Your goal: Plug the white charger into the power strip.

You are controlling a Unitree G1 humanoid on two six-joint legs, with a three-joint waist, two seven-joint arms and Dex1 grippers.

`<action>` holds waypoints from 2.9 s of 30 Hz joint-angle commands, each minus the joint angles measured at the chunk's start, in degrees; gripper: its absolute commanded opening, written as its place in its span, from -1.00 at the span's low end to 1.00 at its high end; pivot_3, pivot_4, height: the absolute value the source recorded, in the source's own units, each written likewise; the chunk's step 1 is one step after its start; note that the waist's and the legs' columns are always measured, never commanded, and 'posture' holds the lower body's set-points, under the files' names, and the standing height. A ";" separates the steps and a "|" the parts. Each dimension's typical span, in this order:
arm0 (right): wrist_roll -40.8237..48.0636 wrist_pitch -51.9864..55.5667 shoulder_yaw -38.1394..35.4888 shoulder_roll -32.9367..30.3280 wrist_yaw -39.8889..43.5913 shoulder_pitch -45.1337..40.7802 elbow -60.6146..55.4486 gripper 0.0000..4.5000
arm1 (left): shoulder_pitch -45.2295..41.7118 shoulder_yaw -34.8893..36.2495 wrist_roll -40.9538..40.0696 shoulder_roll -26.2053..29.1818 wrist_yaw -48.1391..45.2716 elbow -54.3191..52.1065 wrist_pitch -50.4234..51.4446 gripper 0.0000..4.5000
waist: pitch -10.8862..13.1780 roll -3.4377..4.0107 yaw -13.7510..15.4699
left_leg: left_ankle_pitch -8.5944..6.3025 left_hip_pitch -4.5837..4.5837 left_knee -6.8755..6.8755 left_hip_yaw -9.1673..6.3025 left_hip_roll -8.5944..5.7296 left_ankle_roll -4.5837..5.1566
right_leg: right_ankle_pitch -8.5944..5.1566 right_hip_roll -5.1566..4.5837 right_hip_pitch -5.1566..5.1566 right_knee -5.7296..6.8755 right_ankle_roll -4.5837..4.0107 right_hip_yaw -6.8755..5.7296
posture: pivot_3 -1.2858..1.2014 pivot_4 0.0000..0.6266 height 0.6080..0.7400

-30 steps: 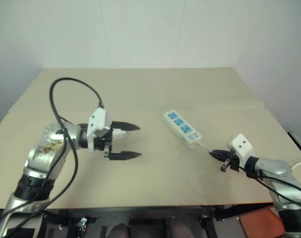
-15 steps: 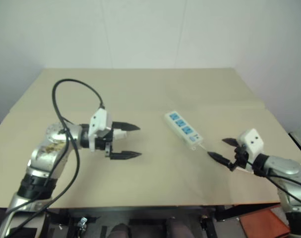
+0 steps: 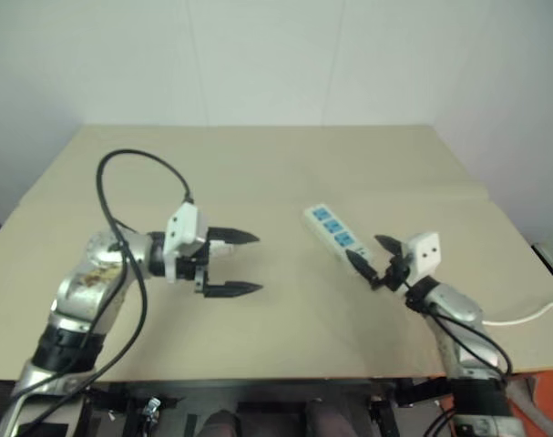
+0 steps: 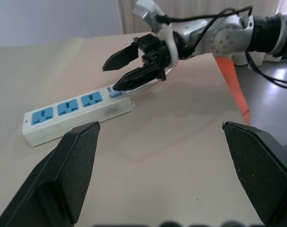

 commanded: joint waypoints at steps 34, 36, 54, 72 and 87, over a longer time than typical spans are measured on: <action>-2.45 -12.23 1.75 1.72 -1.72 -3.62 16.21 0.51 | 0.16 1.73 -0.87 1.52 2.00 -2.45 0.12 1.00 | -0.01 0.00 -0.17 | 0.00 0.07 0.00 0.00 0.01 0.00 | 0.00 0.02 0.07 0.00 -0.01 0.00 | 0.03 -0.52 1.00; -2.54 -12.65 2.03 1.34 -0.99 -3.33 15.92 0.51 | 0.30 1.89 -0.81 1.50 1.94 -2.46 -0.05 1.00 | -0.01 0.00 -0.17 | 0.00 0.08 0.00 0.00 0.01 0.00 | 0.00 0.02 0.07 0.00 -0.01 0.00 | 0.03 -0.52 1.00; 19.89 -6.73 -4.73 -24.11 41.84 8.60 -0.45 0.51 | -2.94 4.23 1.49 3.25 1.02 5.27 -4.74 1.00 | 0.03 0.04 0.00 | 0.00 0.14 0.00 0.06 0.06 0.00 | -0.05 0.11 0.16 -0.07 0.11 0.04 | 0.03 -0.52 1.00; 4.83 -21.48 16.30 -5.17 54.46 -20.14 28.14 0.51 | -30.55 -11.75 19.07 4.61 -8.93 26.50 -3.69 1.00 | 0.10 0.03 -0.21 | 0.00 -0.05 0.04 -0.01 -0.01 0.00 | -0.01 0.07 -0.06 -0.01 0.04 -0.02 | 0.03 -0.52 1.00; -7.06 -37.30 17.83 2.80 46.34 -31.77 54.28 0.51 | -53.27 -27.86 42.10 -5.94 -17.12 65.95 -19.46 1.00 | 0.14 0.07 -1.03 | 0.01 0.06 0.04 0.01 -0.01 -0.01 | 0.00 0.10 -0.04 0.13 0.02 0.02 | 0.03 -0.52 1.00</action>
